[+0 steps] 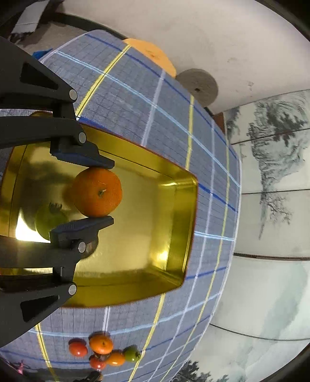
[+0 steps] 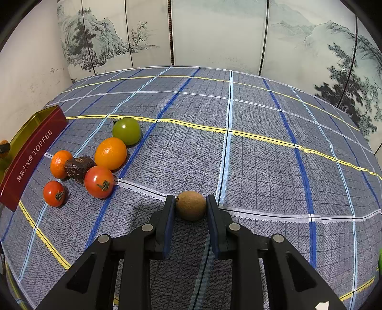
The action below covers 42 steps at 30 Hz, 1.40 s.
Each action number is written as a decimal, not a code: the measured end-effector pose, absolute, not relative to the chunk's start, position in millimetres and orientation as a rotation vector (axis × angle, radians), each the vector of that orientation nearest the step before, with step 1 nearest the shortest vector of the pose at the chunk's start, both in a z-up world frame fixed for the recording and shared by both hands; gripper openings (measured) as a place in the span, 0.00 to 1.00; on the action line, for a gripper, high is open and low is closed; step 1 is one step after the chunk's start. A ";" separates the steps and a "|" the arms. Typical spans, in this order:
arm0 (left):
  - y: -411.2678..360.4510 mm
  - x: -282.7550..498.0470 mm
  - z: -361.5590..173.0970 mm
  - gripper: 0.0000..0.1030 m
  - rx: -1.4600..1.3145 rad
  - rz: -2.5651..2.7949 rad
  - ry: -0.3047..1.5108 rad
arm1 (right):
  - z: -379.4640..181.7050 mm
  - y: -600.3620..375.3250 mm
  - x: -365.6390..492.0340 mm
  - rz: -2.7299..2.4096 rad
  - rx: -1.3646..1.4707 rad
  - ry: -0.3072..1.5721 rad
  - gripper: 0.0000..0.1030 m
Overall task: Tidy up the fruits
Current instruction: 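Lower the tangerine into the tin and open the left gripper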
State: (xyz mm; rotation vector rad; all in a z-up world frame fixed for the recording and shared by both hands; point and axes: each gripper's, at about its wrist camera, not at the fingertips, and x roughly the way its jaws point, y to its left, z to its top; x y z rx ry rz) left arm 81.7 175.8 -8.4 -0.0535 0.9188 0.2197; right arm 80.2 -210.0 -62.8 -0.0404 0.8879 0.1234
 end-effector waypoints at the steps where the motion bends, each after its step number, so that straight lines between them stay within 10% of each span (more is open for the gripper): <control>1: 177.8 82.1 -11.3 0.40 -0.056 0.225 0.923 | -62.8 -210.1 80.2 0.123 -0.040 0.888 0.23; 42: 183.4 81.3 -40.8 0.42 0.016 0.239 0.985 | -62.6 -209.6 80.1 0.123 -0.041 0.888 0.24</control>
